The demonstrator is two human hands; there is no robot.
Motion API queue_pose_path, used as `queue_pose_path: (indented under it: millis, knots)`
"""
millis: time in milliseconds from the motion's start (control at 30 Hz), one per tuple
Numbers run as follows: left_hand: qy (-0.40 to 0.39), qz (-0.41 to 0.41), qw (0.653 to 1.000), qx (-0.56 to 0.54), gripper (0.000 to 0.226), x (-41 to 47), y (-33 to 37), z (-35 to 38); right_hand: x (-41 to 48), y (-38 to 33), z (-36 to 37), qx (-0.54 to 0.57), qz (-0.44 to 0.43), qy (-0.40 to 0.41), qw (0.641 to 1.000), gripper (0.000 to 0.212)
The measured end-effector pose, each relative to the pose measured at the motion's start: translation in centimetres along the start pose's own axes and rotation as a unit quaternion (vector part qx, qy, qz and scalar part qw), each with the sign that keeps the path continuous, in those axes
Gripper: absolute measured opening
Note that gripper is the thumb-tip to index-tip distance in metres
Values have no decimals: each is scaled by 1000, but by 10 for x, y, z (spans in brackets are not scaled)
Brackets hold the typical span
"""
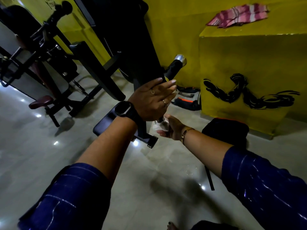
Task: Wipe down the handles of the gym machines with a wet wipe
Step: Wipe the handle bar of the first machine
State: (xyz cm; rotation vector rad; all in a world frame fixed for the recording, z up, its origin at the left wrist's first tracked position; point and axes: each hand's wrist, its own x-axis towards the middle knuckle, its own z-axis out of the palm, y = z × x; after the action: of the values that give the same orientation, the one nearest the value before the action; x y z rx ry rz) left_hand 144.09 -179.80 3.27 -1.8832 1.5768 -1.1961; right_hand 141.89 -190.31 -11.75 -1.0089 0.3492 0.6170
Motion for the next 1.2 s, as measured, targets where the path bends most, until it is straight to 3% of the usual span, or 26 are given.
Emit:
queue_pose_path:
  millis: [67, 167, 267, 333, 400, 467, 600, 733, 867, 967, 1033, 1200]
  knots:
    - [-1, -6, 1000, 3, 33, 0, 0, 0, -6, 0, -8, -10, -5, 17, 1000, 38]
    - [0, -18, 1000, 24, 38, -1, 2, 2, -7, -15, -18, 86, -33, 140, 986, 34]
    - [9, -50, 997, 57, 57, -2, 6, 5, -16, -45, -22, 187, -139, 243, 941, 24]
    - [30, -82, 994, 72, 58, -1, 11, 4, -32, -70, -19, 192, -243, 295, 904, 20]
    - [46, -112, 989, 87, 52, 0, 16, 4, -47, -92, -11, 138, -363, 311, 868, 27]
    - [38, -157, 982, 100, 61, 0, 20, 6, -60, -102, -2, 40, -477, 292, 828, 33]
    - [17, -261, 963, 69, 82, 2, 33, 7, -58, -90, 5, -249, -631, 217, 702, 43]
    - [13, -370, 929, 27, 91, 10, 44, 0, -46, -71, -4, -425, -626, 154, 635, 72]
    - [-4, -420, 907, 24, 98, 16, 49, -2, -44, -85, -27, -544, -628, 193, 522, 82]
    - [-31, -439, 897, 34, 105, 19, 50, -4, -47, -106, -21, -563, -606, 212, 521, 64]
    - [-38, -445, 894, 39, 106, 20, 52, -5, -50, -105, -16, -560, -606, 202, 528, 69]
    - [-26, -449, 891, 62, 102, 25, 54, -4, -48, -84, -38, -602, -621, 190, 465, 74]
